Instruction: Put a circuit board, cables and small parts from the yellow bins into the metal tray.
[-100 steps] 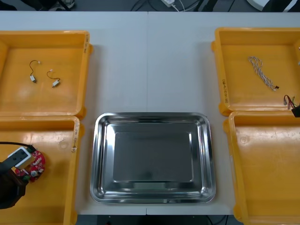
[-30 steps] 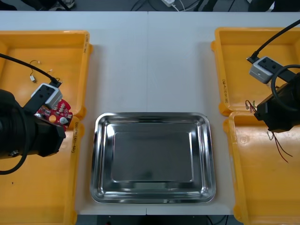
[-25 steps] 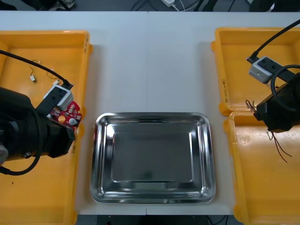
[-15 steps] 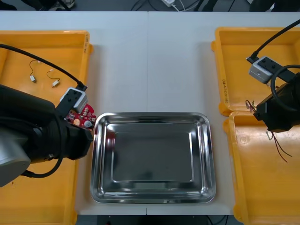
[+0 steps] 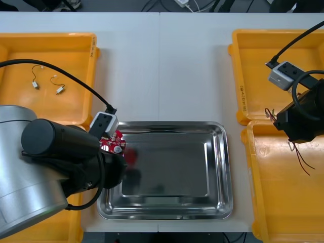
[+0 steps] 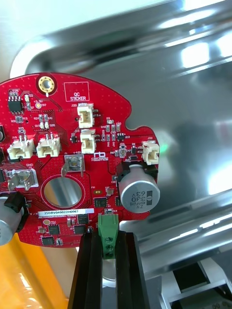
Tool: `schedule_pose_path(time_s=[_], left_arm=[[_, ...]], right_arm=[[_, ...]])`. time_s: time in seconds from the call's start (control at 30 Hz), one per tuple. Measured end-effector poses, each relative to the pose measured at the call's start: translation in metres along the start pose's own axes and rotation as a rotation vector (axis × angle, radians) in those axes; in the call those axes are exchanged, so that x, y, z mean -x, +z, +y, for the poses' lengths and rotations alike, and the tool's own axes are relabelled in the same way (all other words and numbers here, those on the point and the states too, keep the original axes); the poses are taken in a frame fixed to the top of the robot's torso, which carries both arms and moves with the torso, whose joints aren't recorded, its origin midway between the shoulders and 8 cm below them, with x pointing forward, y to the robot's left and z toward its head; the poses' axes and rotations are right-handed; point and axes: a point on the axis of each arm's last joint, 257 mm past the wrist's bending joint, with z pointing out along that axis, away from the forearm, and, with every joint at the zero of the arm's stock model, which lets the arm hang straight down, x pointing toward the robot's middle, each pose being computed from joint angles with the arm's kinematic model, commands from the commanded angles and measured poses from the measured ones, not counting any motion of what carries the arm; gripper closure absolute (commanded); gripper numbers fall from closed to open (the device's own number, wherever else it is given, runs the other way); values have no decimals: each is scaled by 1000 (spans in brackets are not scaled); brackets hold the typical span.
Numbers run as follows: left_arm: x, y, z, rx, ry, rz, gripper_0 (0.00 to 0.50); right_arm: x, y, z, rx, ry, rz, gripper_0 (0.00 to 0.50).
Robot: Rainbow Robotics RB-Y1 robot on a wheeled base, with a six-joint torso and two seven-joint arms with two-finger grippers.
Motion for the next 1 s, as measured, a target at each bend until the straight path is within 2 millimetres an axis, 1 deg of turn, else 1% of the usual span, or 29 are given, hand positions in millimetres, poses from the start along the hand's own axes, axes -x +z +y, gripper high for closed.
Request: schedule_pose_path(time_s=[0.13,0.37,0.43,0.63,0.87,1.0], left_arm=[[-5,7,-10,2,-2,16,500],[-15,34,-14,62,-183,68,500],[-18,42,-13,79,-205,84,500],[-29,55,-16,100,-193,121,500],[-38,63,-36,58,-150,123,500],[-43,66,-42,59,-141,117,500]], right_arm=[[0,1,1,2,-1,1,500],[0,1,2,4,-2,0,500],[0,1,2,5,-2,0,500],[0,1,2,6,-3,0,500],[0,1,3,8,-4,0,500],[0,1,4,11,-5,0,500]])
